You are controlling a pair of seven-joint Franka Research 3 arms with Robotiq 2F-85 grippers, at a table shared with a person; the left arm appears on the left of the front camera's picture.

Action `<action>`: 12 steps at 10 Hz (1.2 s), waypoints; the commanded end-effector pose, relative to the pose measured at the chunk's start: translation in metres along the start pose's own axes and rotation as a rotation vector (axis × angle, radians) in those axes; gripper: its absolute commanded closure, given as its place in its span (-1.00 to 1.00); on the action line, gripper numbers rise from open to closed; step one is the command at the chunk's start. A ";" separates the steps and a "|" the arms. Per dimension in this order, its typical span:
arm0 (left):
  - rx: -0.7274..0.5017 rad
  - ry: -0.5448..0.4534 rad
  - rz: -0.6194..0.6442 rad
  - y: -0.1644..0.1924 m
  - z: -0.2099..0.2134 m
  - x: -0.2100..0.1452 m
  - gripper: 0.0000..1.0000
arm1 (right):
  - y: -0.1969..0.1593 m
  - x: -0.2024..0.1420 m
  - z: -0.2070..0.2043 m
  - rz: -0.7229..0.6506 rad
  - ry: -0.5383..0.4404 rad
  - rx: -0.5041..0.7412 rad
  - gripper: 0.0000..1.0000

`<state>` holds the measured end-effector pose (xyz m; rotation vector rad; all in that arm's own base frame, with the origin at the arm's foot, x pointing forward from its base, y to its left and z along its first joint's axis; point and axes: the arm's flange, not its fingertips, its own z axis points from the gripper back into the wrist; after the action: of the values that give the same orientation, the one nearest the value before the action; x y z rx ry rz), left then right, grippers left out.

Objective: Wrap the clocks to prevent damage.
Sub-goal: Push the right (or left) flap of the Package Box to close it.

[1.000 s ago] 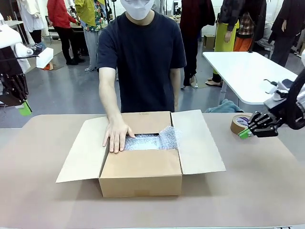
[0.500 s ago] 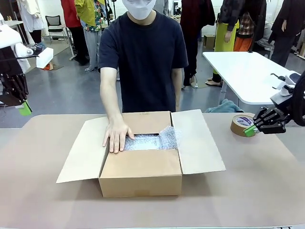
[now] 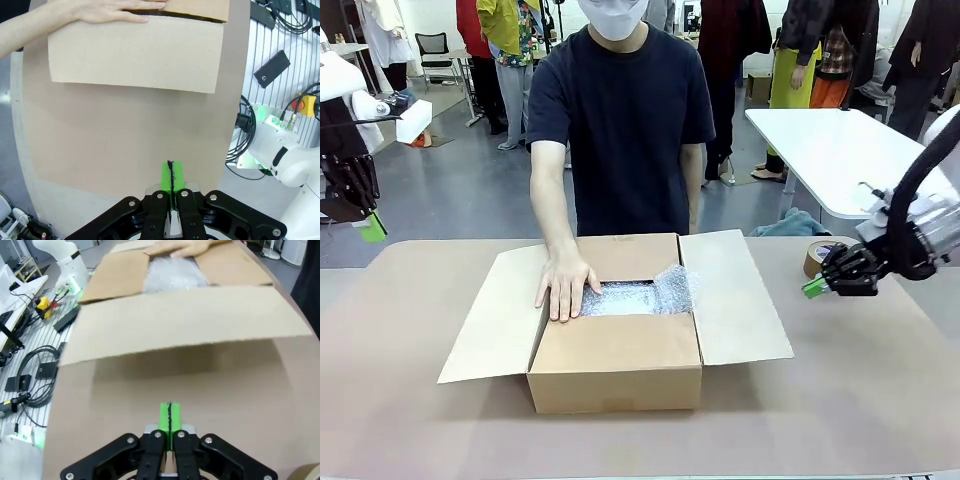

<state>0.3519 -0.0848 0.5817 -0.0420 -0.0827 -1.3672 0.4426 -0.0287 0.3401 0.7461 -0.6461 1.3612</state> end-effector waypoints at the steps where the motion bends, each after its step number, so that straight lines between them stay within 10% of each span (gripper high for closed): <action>1: -0.001 -0.004 -0.001 -0.001 0.000 -0.002 0.99 | -0.027 -0.011 -0.020 -0.025 0.012 -0.025 0.98; 12: -0.001 -0.004 -0.001 -0.001 0.000 -0.002 0.99 | -0.034 -0.001 -0.078 -0.114 -0.514 0.324 0.98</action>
<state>0.3519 -0.0848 0.5817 -0.0420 -0.0828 -1.3671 0.4702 0.0276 0.2870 1.3780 -0.7243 1.1774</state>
